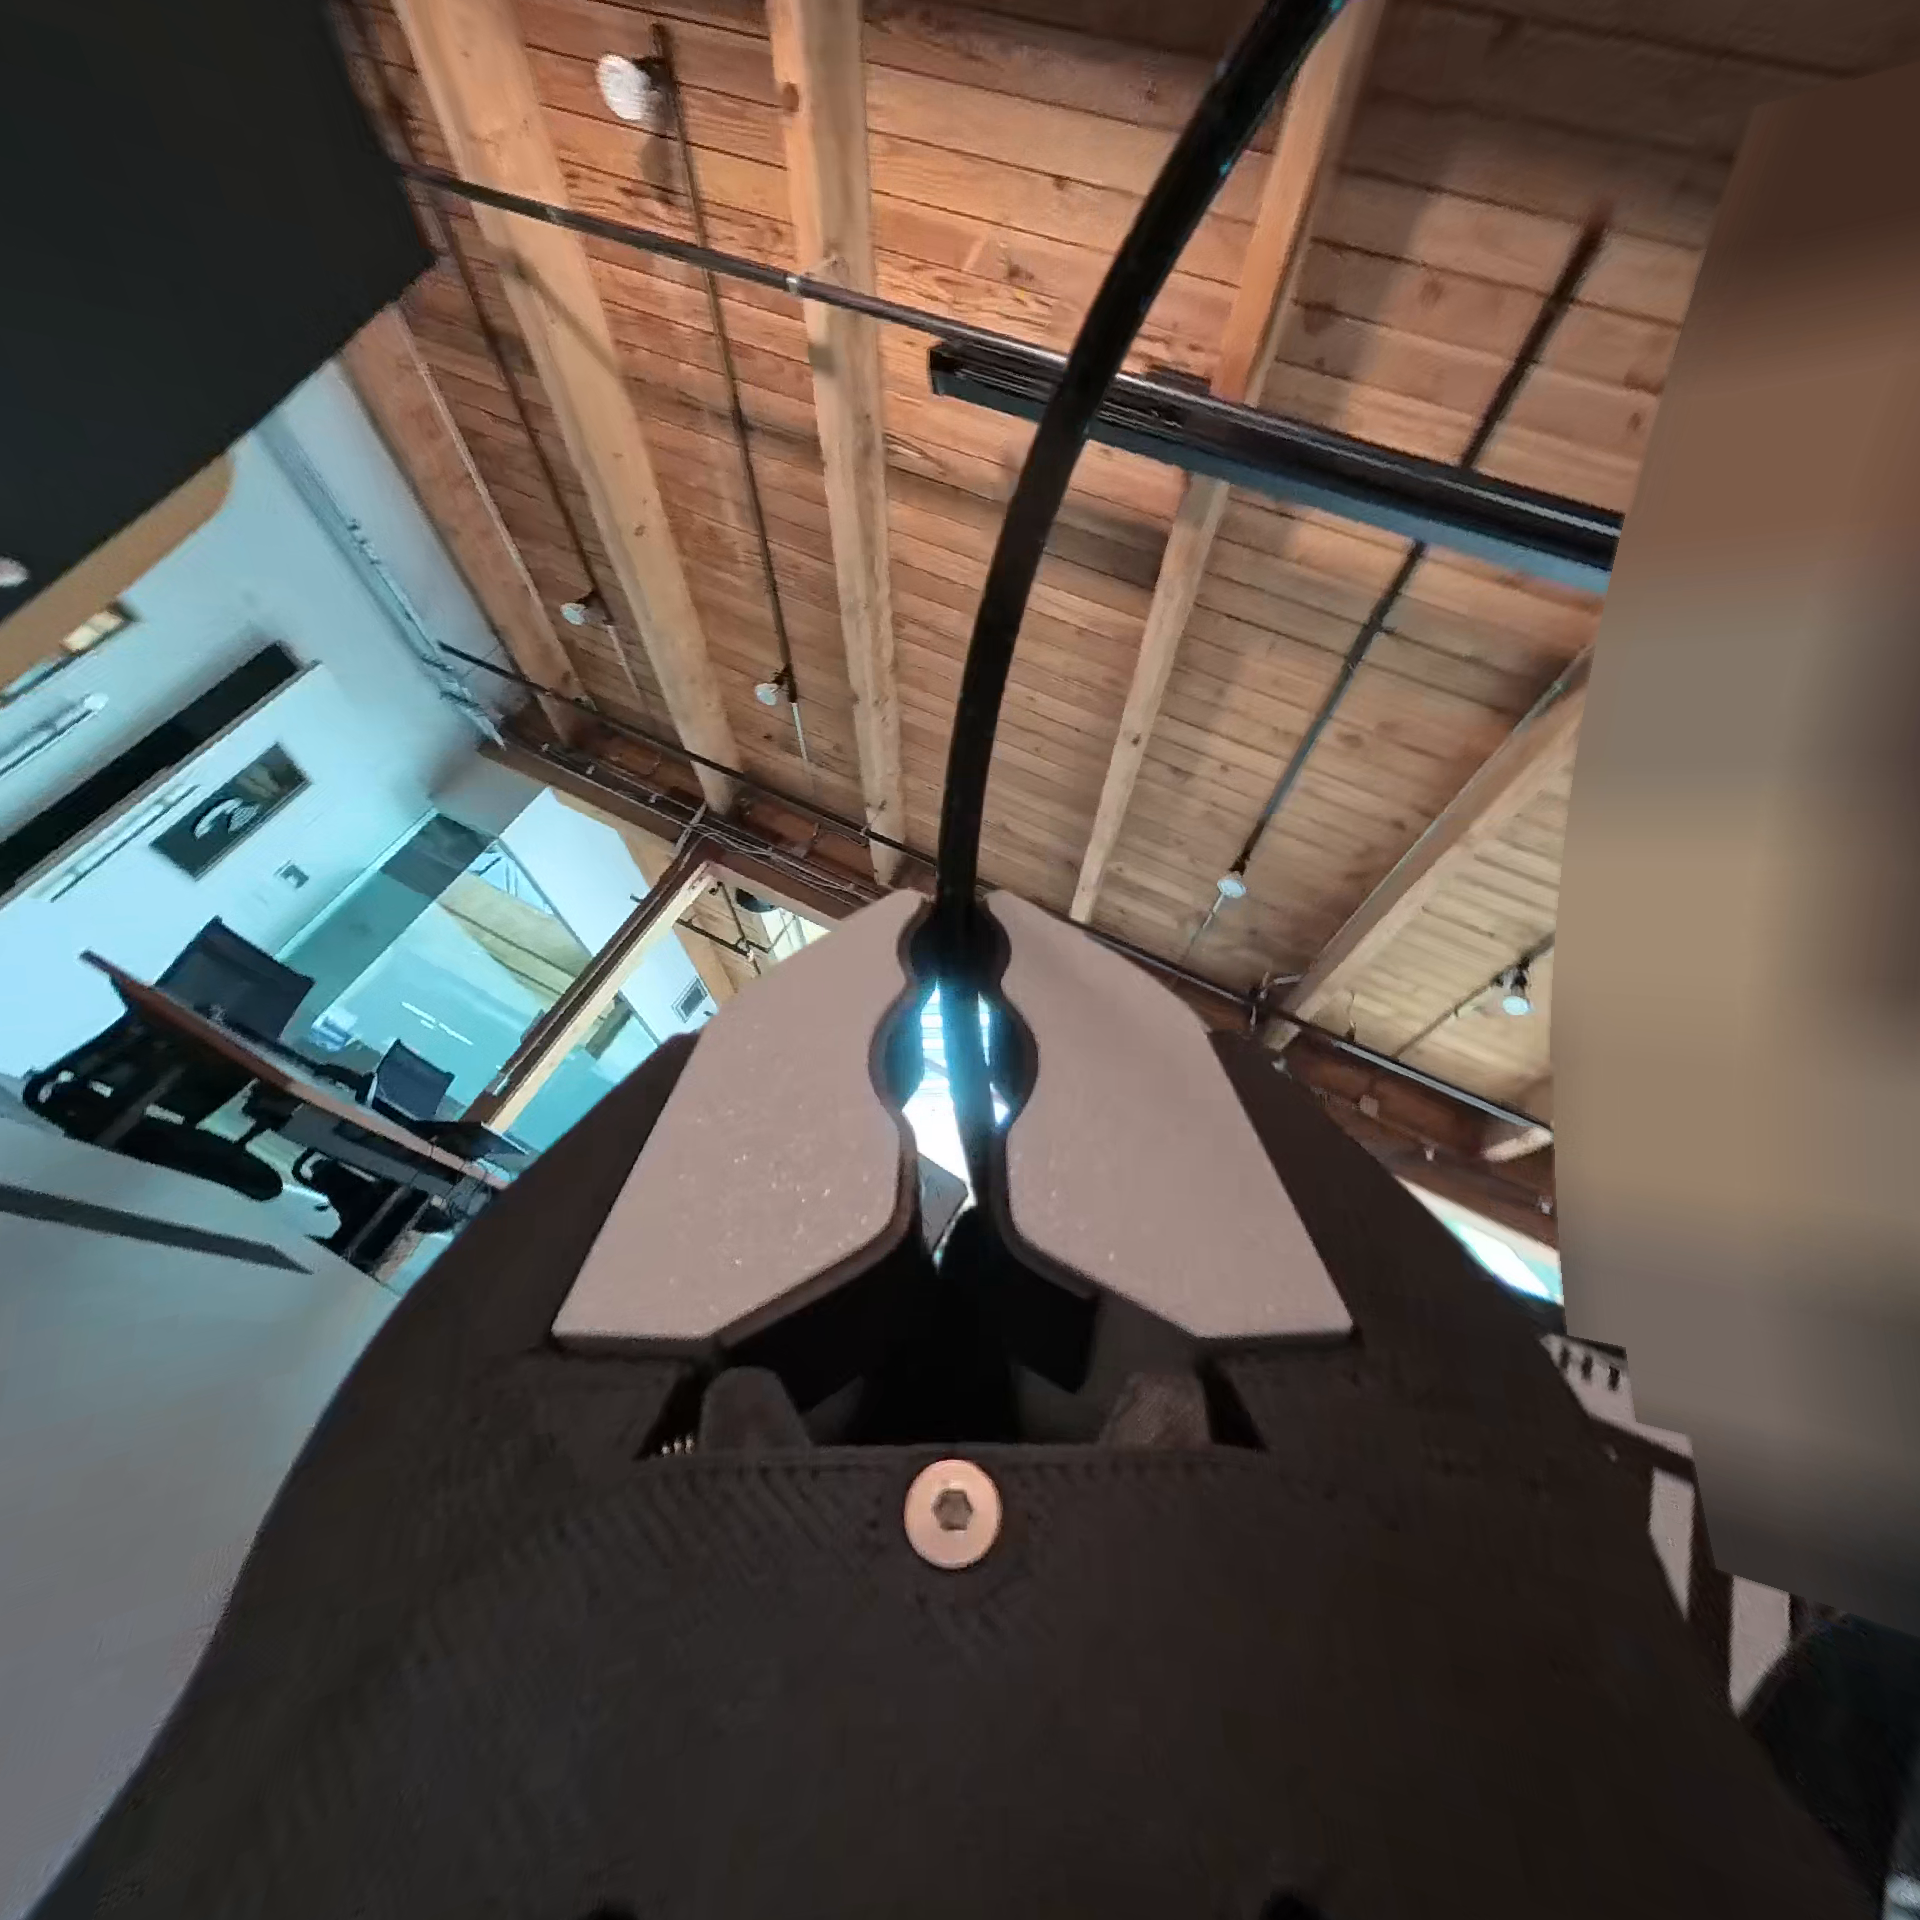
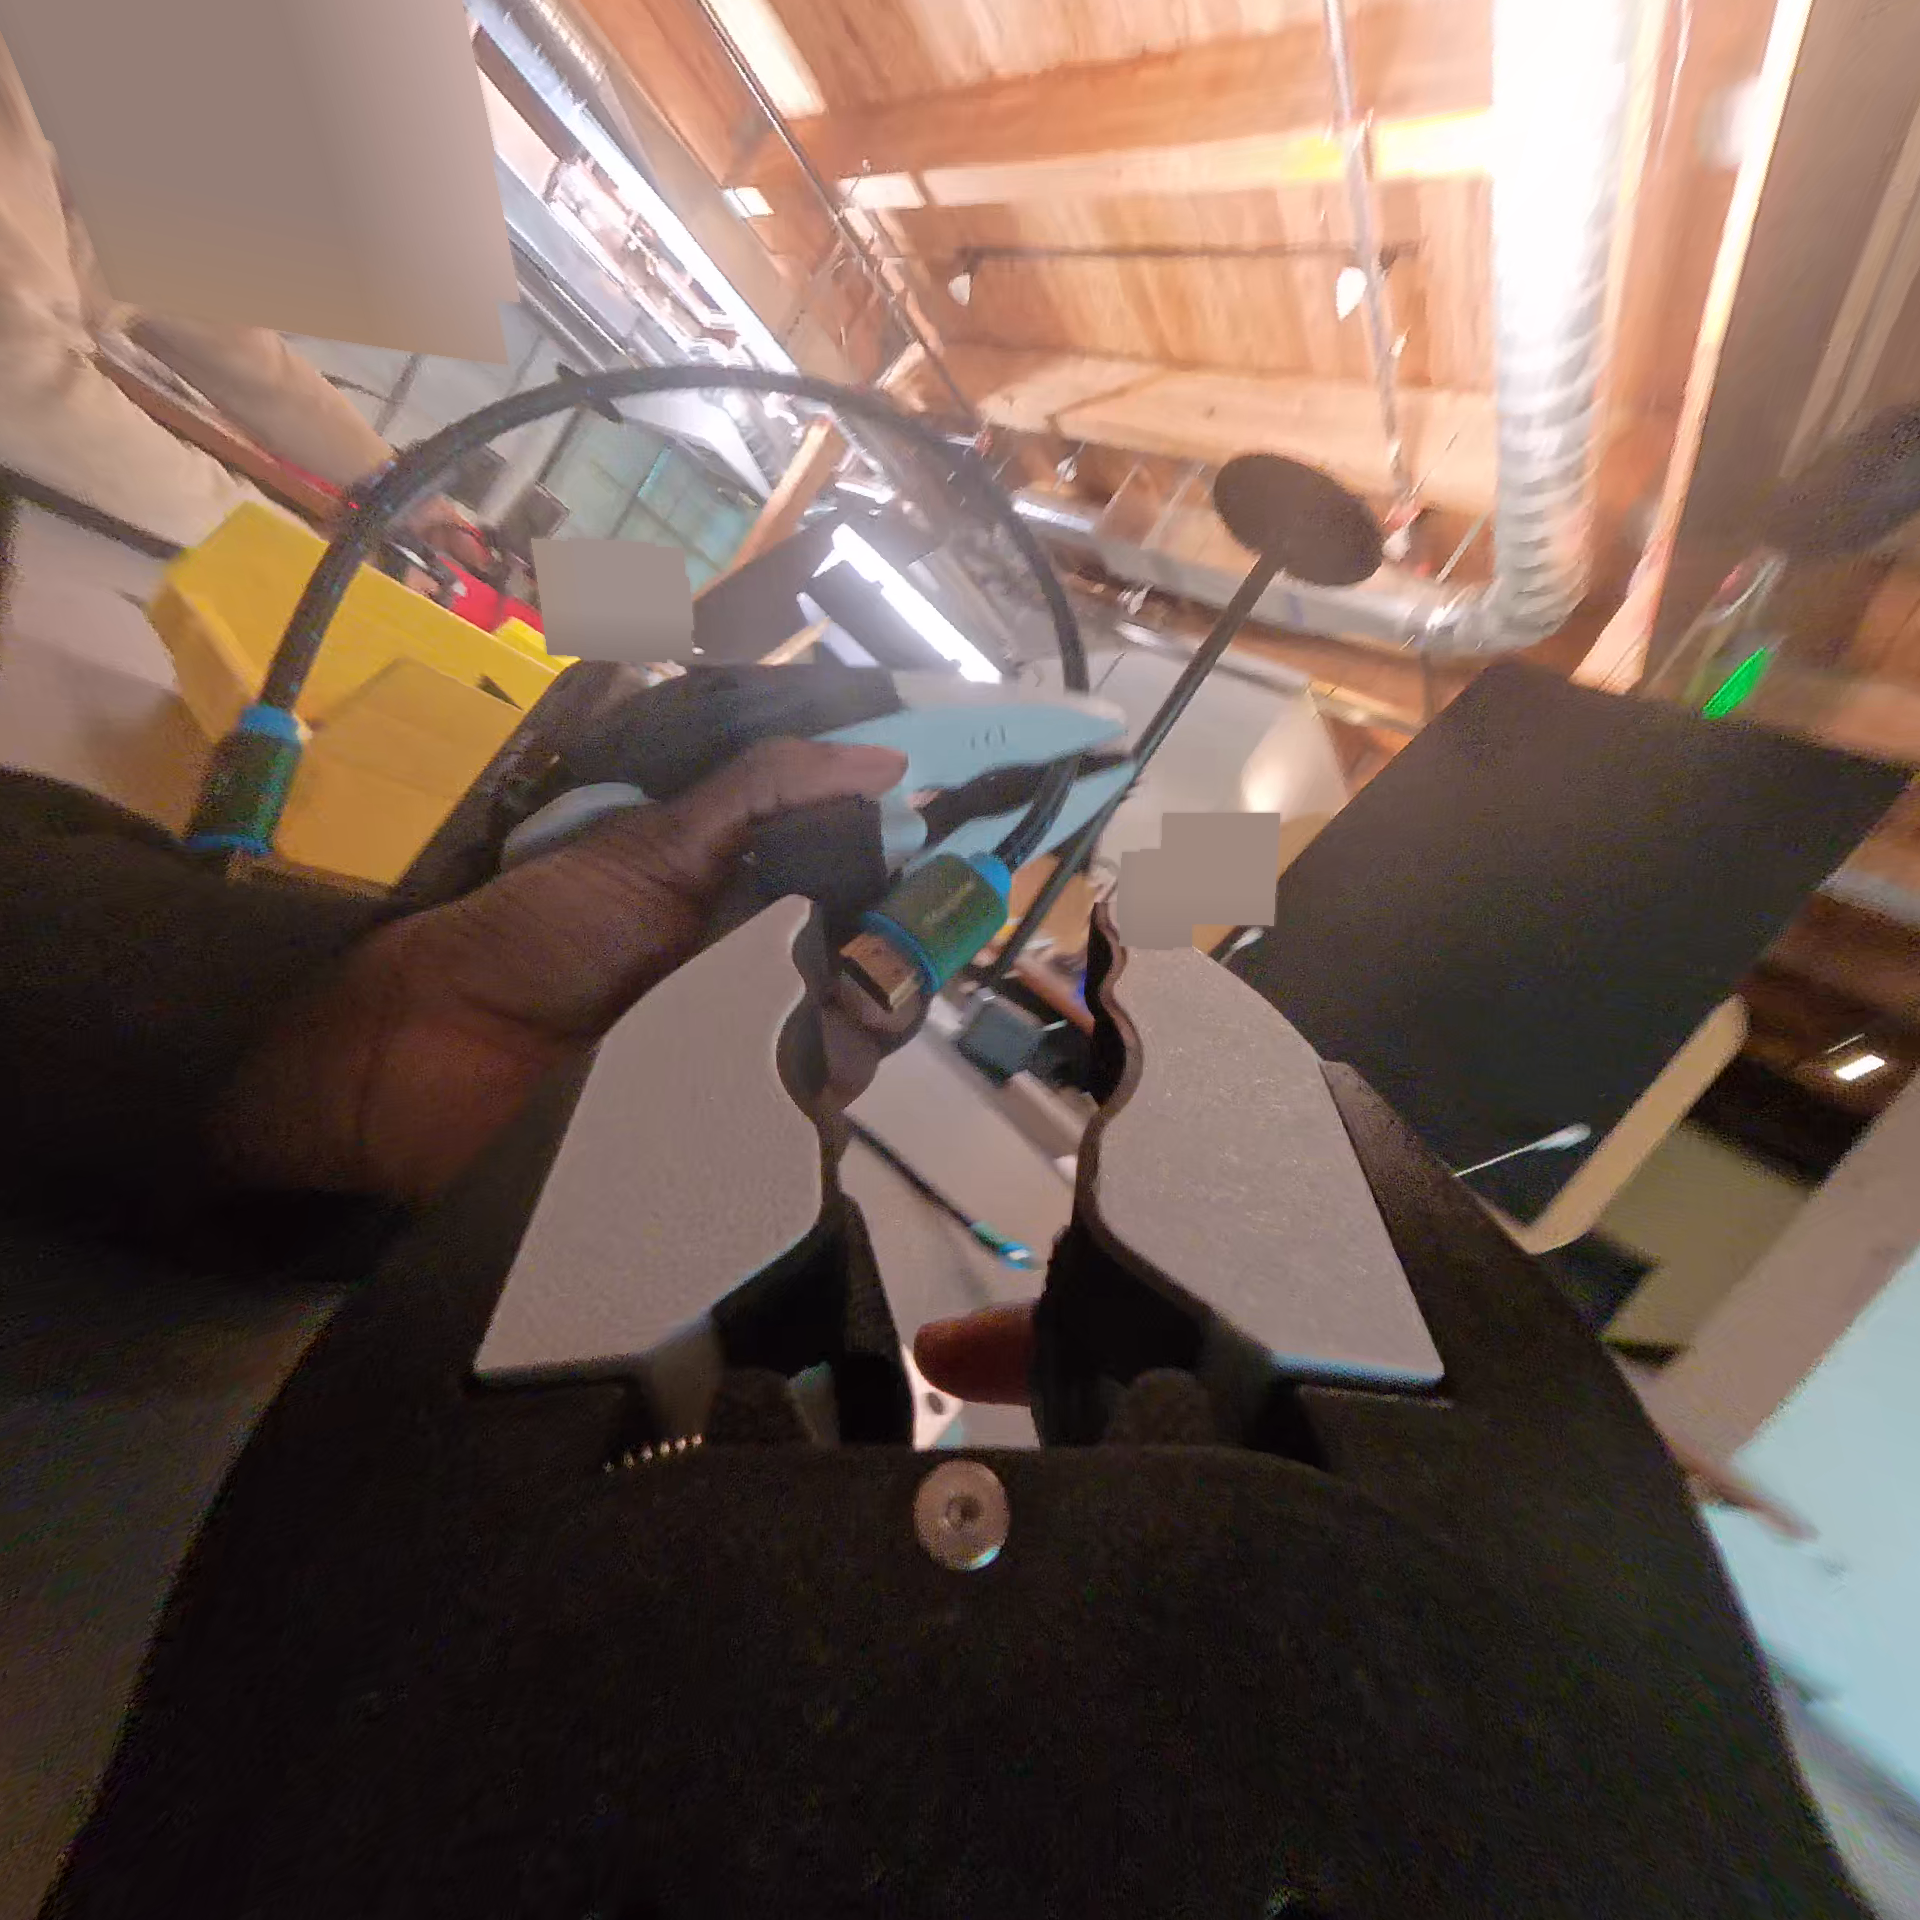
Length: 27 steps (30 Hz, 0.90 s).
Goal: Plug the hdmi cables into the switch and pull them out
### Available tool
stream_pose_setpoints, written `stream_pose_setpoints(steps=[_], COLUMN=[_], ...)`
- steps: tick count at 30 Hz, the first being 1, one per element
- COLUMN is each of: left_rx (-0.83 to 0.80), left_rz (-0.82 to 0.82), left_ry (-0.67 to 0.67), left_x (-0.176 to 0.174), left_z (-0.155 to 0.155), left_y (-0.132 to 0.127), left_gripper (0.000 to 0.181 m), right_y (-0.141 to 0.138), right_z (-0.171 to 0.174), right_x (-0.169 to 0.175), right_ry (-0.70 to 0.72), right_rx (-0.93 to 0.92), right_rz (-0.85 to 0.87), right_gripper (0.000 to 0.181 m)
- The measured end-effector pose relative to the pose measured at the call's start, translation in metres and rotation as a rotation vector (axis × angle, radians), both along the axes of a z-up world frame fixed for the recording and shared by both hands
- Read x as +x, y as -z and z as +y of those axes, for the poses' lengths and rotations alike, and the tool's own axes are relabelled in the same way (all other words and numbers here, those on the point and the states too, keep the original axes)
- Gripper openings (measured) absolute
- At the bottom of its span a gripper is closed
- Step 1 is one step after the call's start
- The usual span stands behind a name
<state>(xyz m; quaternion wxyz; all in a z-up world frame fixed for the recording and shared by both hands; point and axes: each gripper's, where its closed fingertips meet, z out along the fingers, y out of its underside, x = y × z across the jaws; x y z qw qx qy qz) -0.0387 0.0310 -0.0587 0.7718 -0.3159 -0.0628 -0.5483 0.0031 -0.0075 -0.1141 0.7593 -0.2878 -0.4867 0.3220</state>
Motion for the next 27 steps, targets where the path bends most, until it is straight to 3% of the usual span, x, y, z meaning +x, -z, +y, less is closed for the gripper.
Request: stream_pose_setpoints(steps=[4,7,11,16,19,27], left_rx=[0.12,0.158,0.191,0.188,0.212,0.222], left_rz=[0.178,0.349,0.452,0.445,0.482,0.52], left_ry=[-0.091,-0.233,-0.34,-0.321,-0.293,-0.299], left_x=[0.014,0.024,0.032,0.031,0.037,0.042], left_z=[-0.015,-0.019,-0.023,-0.024,-0.028,-0.028], left_y=[-0.011,-0.012,-0.012,-0.012,-0.014,-0.011], left_gripper=[0.005,0.005,0.005,0.005,0.006,0.006], right_y=[0.015,0.015,0.014,0.014,0.013,0.014], right_z=[-0.001,-0.013,-0.01,-0.008,-0.006,-0.002], right_x=[-0.009,-0.009,-0.006,-0.006,-0.003,-0.004], right_ry=[-0.325,-0.544,-0.531,-0.525,-0.532,-0.509], right_rx=[-0.445,-0.607,-0.604,-0.609,-0.615,-0.617], right_rz=[-0.114,-0.169,-0.14,-0.132,-0.111,-0.109], right_gripper=[0.05,0.047,0.035,0.032,0.02,0.029])
